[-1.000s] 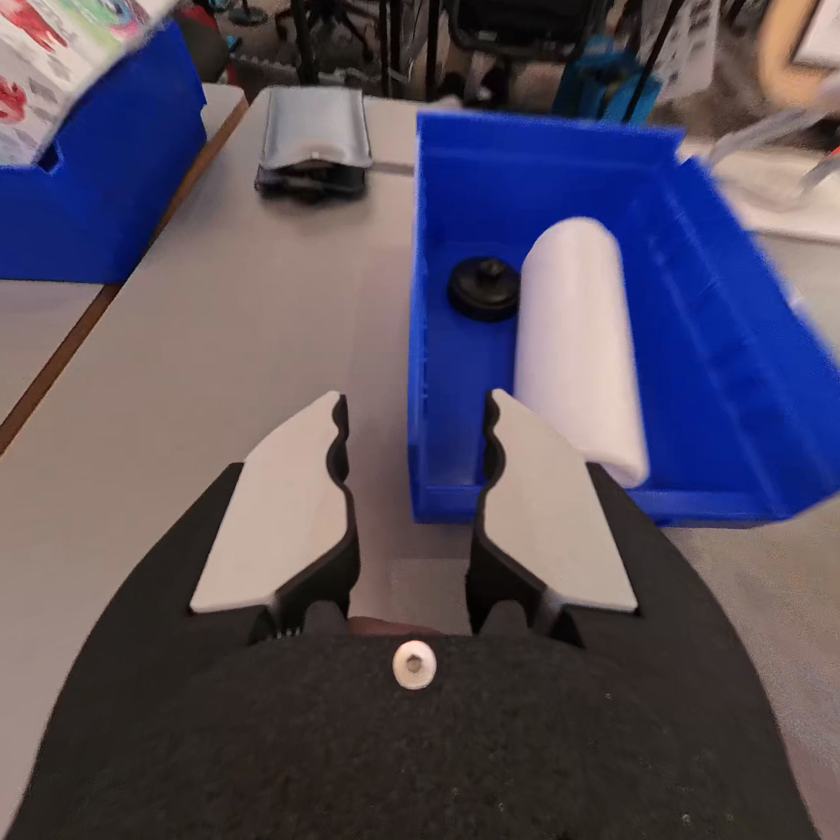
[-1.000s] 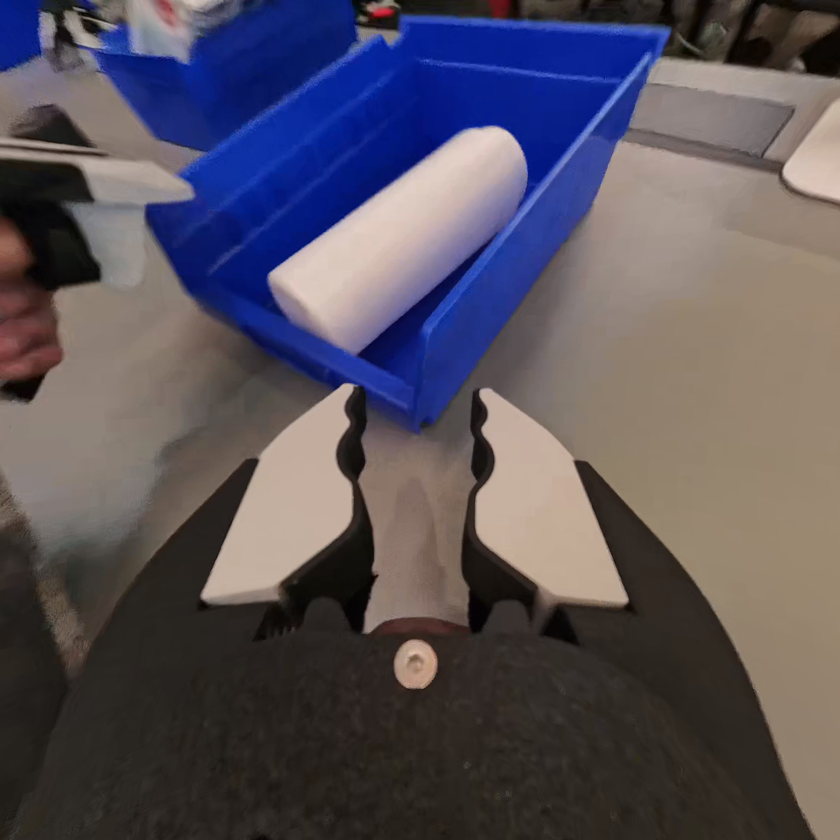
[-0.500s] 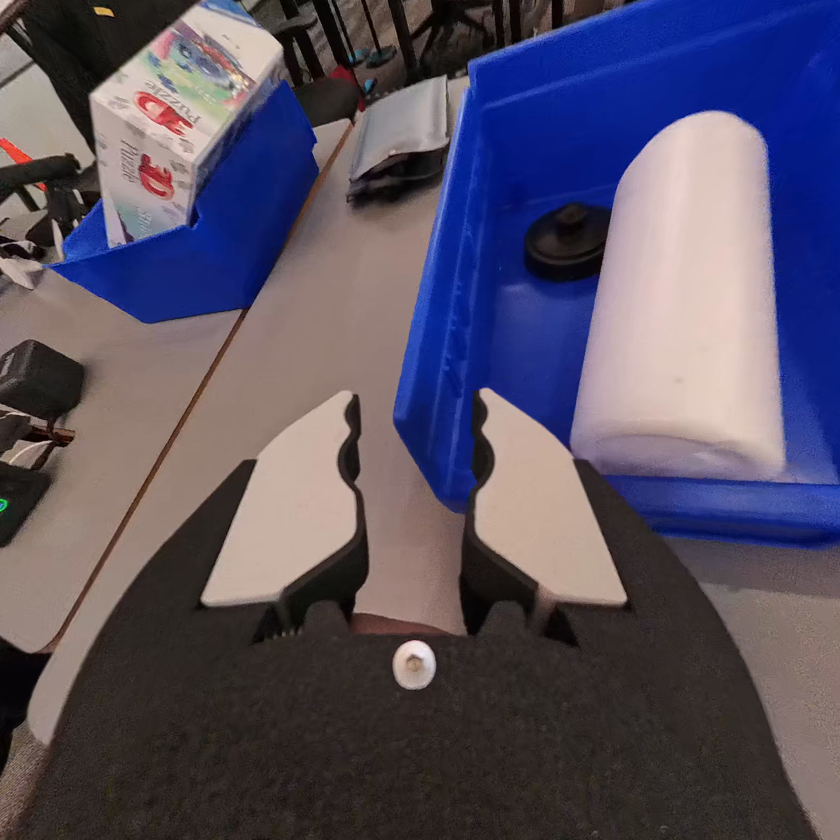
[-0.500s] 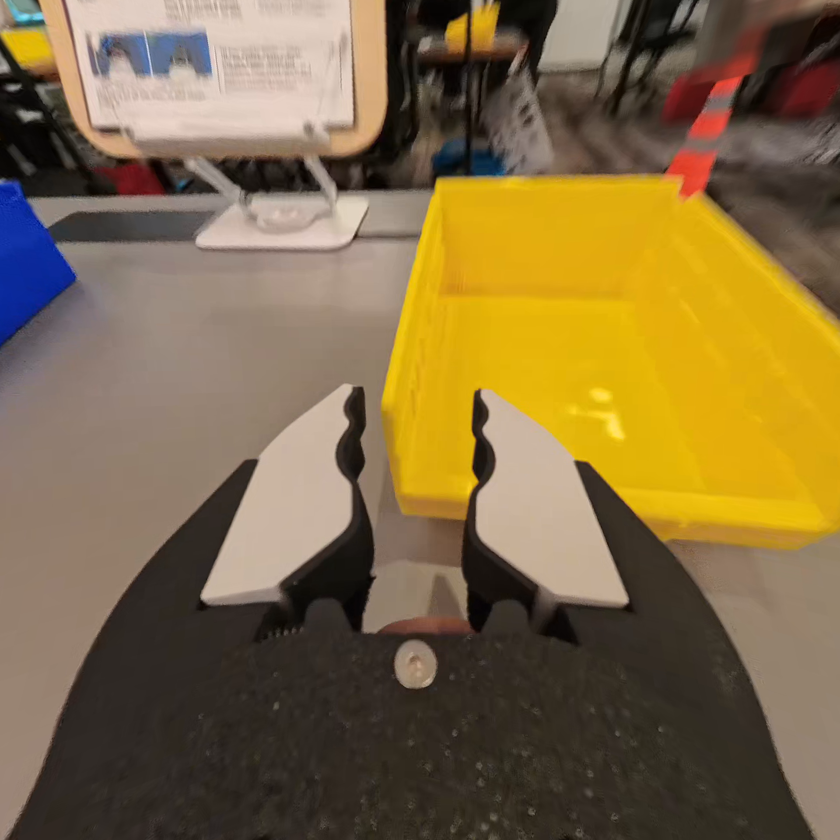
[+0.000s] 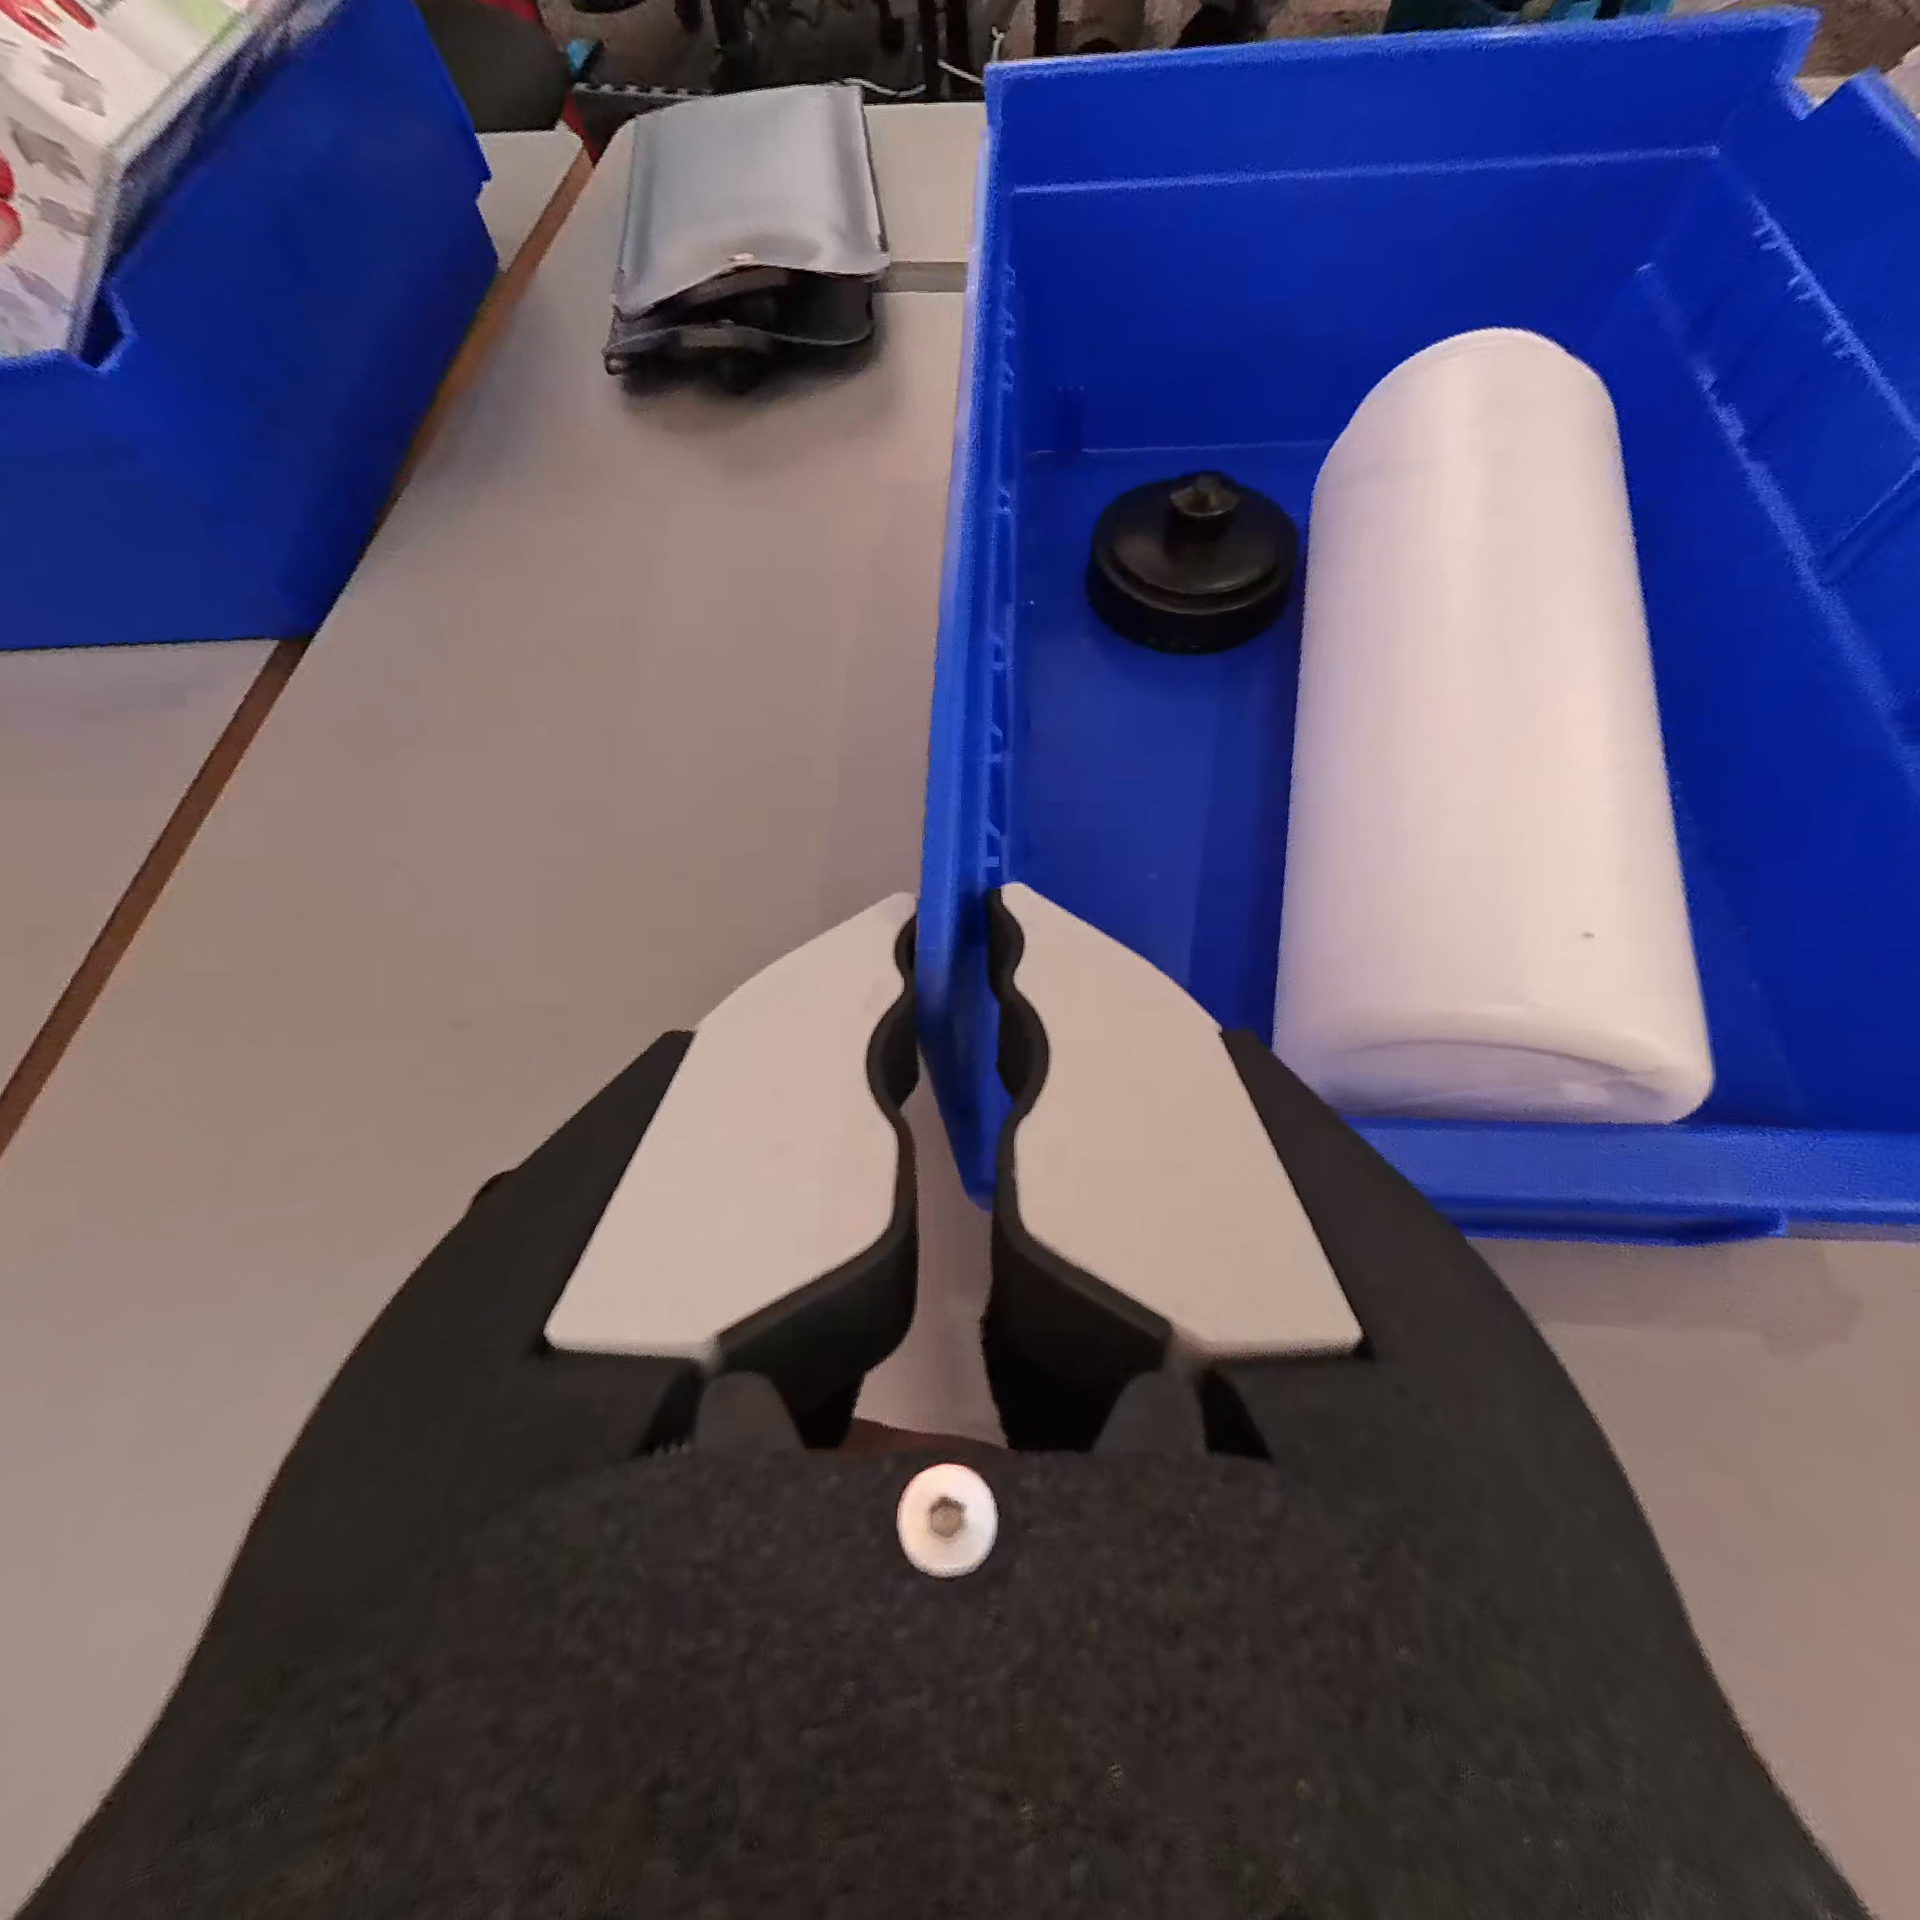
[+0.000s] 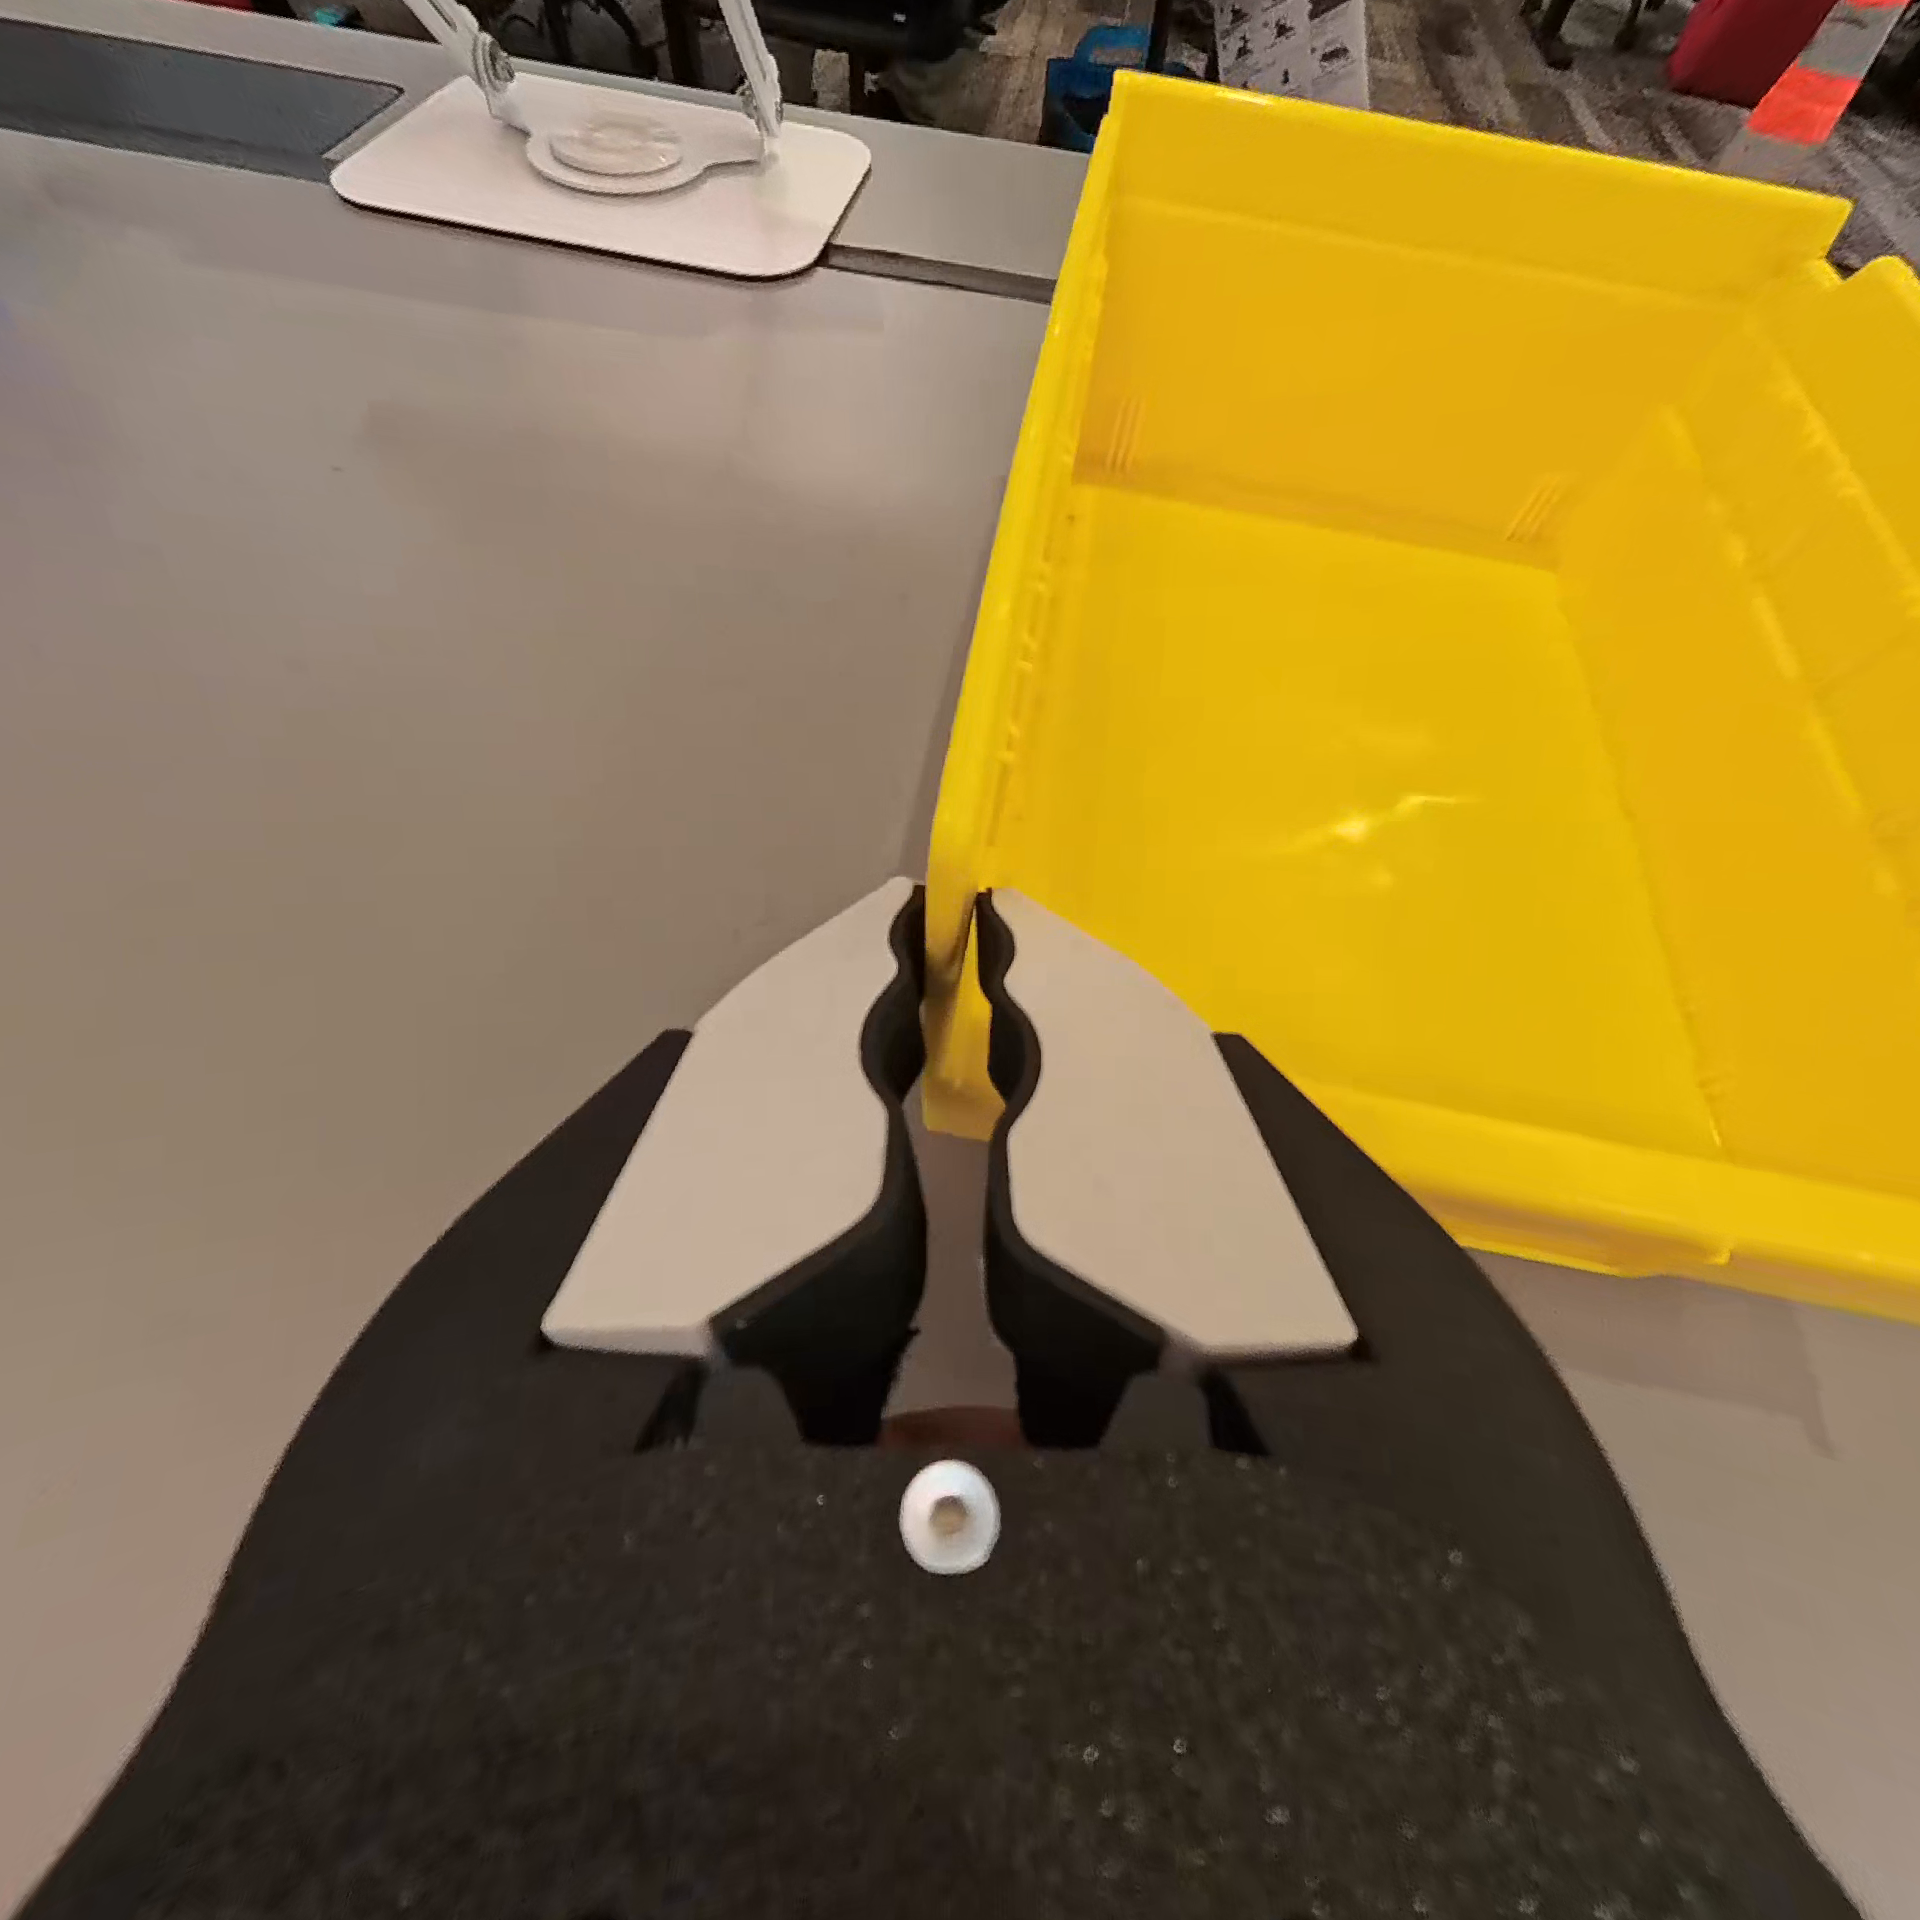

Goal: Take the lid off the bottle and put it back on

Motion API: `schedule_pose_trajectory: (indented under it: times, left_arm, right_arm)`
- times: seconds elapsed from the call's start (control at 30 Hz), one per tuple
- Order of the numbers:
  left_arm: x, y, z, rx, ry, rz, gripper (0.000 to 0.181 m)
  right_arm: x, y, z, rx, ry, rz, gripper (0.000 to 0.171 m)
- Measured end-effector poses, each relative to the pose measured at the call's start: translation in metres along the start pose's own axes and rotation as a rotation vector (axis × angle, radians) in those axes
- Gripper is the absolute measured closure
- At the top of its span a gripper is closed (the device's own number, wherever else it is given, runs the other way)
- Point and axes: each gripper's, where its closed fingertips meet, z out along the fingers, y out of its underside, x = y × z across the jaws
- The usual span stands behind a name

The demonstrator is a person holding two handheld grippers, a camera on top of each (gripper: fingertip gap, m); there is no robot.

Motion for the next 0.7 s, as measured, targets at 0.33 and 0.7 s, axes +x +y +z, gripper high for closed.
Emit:
schedule_pose_trajectory:
  times: [0.33, 0.7]
  left_arm:
    - [-0.010, -0.018, -0.029, 0.023, 0.031, -0.056, 0.157]
    - [0.180, 0.013, -0.143, 0.165, 0.466, -0.073, 0.133]
  right_arm:
    - [-0.006, -0.007, -0.016, 0.048, -0.019, -0.018, 0.149]
    - [-0.037, -0.001, -0.082, 0.219, -0.231, -0.015, 0.126]
